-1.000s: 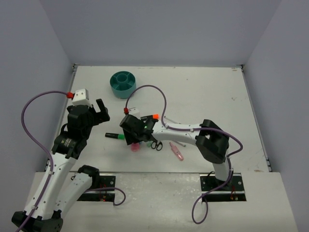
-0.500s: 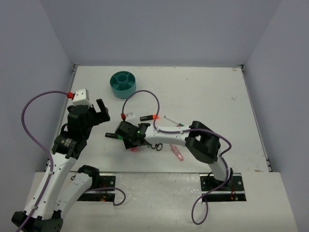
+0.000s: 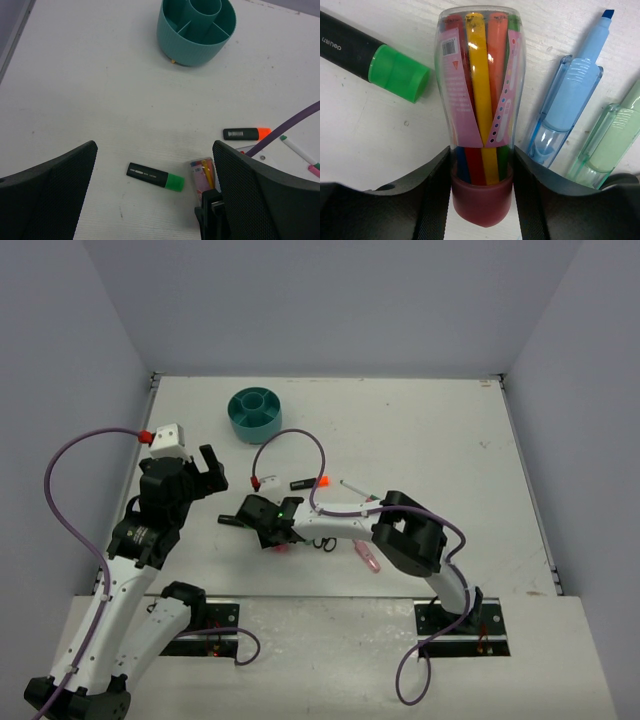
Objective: Sort the stationery into containers
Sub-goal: Pick up the stationery from the center of the board.
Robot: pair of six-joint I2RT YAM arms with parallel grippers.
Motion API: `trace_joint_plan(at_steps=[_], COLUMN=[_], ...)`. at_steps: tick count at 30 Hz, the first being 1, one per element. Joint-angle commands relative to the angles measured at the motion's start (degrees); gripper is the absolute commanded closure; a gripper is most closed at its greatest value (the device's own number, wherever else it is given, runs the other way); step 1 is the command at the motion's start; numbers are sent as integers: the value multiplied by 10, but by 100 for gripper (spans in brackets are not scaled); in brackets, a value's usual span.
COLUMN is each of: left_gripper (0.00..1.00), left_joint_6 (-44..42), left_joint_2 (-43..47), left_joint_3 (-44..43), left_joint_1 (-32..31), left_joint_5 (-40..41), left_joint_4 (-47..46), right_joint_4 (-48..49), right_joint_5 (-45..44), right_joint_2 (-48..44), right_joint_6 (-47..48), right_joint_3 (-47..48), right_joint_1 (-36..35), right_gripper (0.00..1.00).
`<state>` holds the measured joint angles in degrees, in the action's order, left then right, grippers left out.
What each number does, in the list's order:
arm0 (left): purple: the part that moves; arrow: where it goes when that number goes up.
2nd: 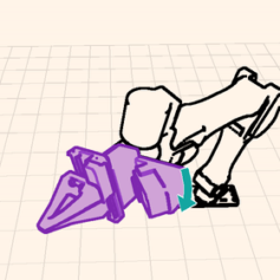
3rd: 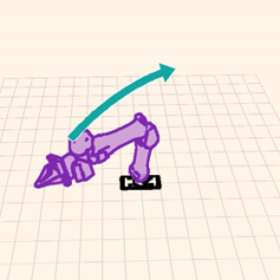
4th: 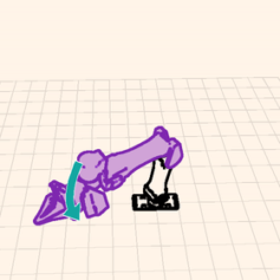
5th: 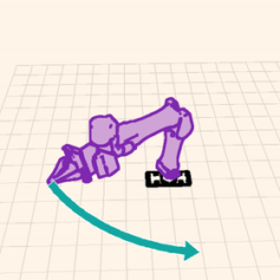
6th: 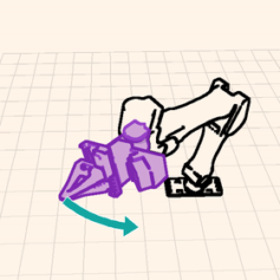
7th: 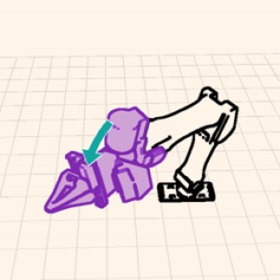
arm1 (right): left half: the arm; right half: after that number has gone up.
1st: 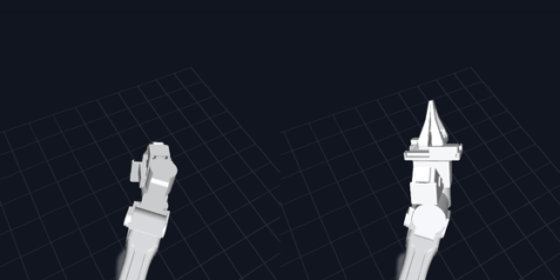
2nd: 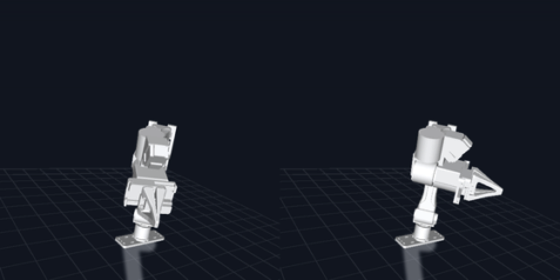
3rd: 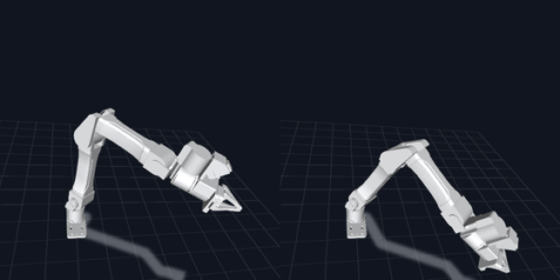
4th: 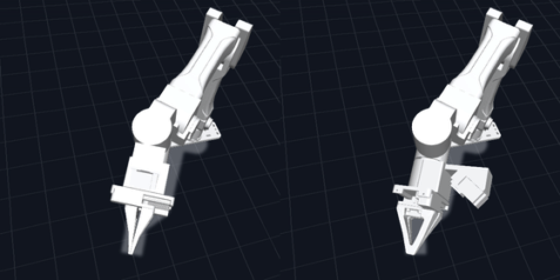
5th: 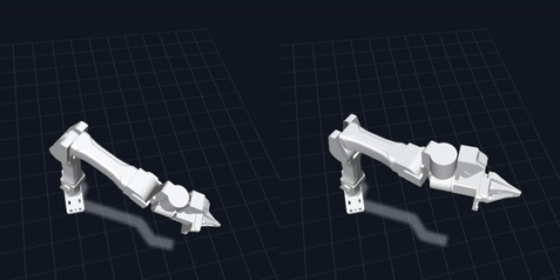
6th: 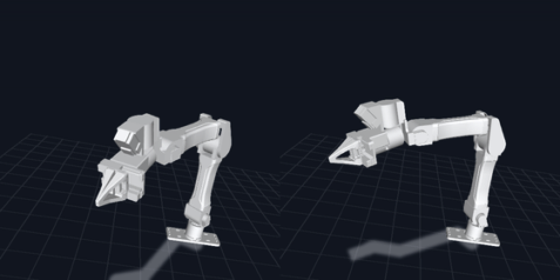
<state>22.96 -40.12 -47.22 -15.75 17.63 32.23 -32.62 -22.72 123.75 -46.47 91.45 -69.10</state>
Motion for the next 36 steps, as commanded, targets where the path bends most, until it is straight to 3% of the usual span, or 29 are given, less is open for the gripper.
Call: trace_joint_plan(at_steps=[1,4,7,9,10,20,27,36], left_gripper=[0,0,0,0,0,0,0,0], left_joint_6=[-5,-5,-5,-5,-5,12,89,155], left_joint_2=[6,6,6,6,5,10,49,42], left_joint_3=[-2,-2,-2,-1,-1,-4,70,175], left_joint_1=[6,6,6,6,6,6,6,6], left_joint_5=[-7,-7,-8,-10,-11,-81,-326,-523], left_joint_4=[-16,-16,-16,-16,-18,-20,-137,-358], right_joint_4=[-7,-11,-7,10,22,218,223,151], right_joint_5=[-7,-12,-26,-32,-35,21,59,170], right_joint_2=[29,21,-7,-36,-57,-252,-380,-496], right_joint_6=[-23,-26,-23,-12,-4,140,202,228], right_joint_3=[21,20,10,-5,-16,-170,-239,-256], right_joint_1=[-5,-5,-5,-5,-5,-4,7,49], right_gripper=[56,63,80,98,100,100,100,100])
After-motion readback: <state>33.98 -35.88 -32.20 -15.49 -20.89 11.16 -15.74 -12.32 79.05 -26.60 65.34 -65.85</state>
